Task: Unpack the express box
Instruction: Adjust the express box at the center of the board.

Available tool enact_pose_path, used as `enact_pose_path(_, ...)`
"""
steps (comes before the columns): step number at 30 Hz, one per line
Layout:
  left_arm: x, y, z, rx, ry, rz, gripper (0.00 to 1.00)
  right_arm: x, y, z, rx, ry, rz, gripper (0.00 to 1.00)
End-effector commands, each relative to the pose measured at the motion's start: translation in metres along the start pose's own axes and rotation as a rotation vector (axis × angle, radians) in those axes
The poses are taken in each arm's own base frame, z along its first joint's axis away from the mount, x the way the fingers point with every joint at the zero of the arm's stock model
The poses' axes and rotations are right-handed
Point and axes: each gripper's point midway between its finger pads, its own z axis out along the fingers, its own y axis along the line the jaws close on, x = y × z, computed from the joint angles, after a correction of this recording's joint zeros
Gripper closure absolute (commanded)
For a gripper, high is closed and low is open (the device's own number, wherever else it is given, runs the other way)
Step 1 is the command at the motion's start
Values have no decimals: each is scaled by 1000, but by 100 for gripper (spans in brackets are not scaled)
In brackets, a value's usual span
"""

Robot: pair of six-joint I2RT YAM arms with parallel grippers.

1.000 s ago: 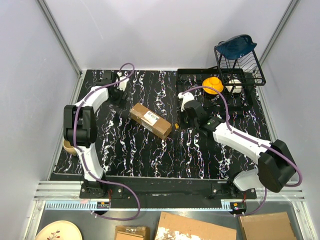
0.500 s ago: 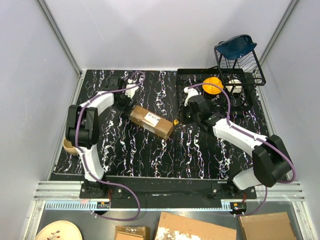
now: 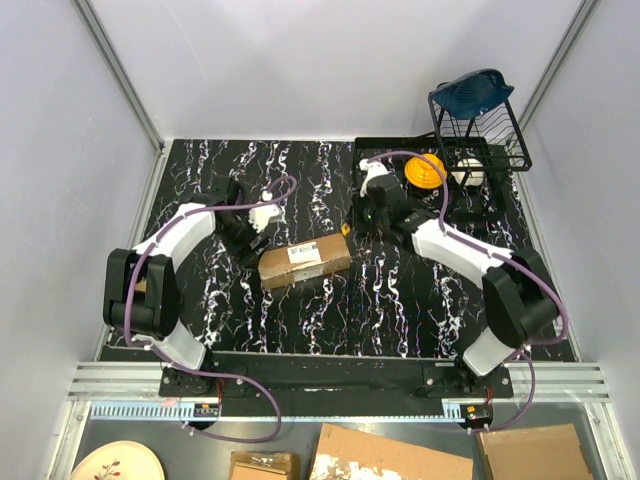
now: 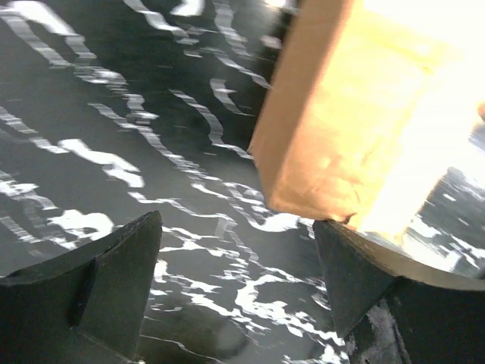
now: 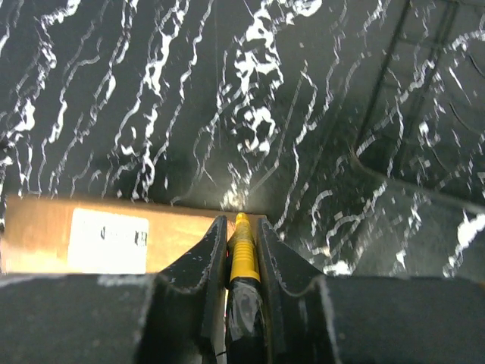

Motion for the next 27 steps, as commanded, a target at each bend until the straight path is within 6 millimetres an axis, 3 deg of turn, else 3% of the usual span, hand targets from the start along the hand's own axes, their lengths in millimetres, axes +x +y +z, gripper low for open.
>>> enact_pose_path(1, -5, -76, -14, 278, -64, 130, 16, -45, 53, 17, -201, -92, 20, 100)
enact_pose_path(5, 2, -105, -19, 353, -61, 166, 16, -54, 69, 41, -265, -82, 34, 100)
enact_pose_path(6, 4, -112, -21, 377, -57, 166, 16, -69, 78, 42, -288, -105, 31, 100)
enact_pose_path(8, 2, -126, -22, 434, -69, 167, 16, -70, 77, 51, -277, -90, 18, 100)
enact_pose_path(9, 2, -132, -24, 460, -71, 157, 16, -85, 78, 51, -267, -119, 3, 100)
enact_pose_path(11, 0, -138, -26, 499, -83, 154, 16, -102, 62, 45, -179, -165, -56, 100)
enact_pose_path(13, 2, -138, -28, 506, -66, 157, 16, -106, 45, 35, -116, -168, -90, 100)
enact_pose_path(14, 2, -137, -31, 502, -66, 159, 16, -111, 35, 23, -69, -173, -97, 100)
enact_pose_path(17, -1, -138, -43, 504, -91, 164, 16, -105, 19, 0, -16, -153, -107, 100)
enact_pose_path(20, -6, -135, -57, 495, -105, 167, 15, -81, 8, -16, 21, -100, -87, 100)
enact_pose_path(21, -7, -132, -59, 484, -108, 169, 15, -64, 3, -18, 28, -64, -80, 100)
enact_pose_path(22, -6, -126, -61, 457, -109, 171, 15, -62, 3, -25, 23, -68, -54, 100)
enact_pose_path(25, -5, -95, -48, 308, -78, 155, 17, -33, 6, -26, -13, 0, -10, 100)
enact_pose_path(27, -3, -62, -30, 150, -32, 112, 19, -19, 10, -22, -45, 40, 22, 100)
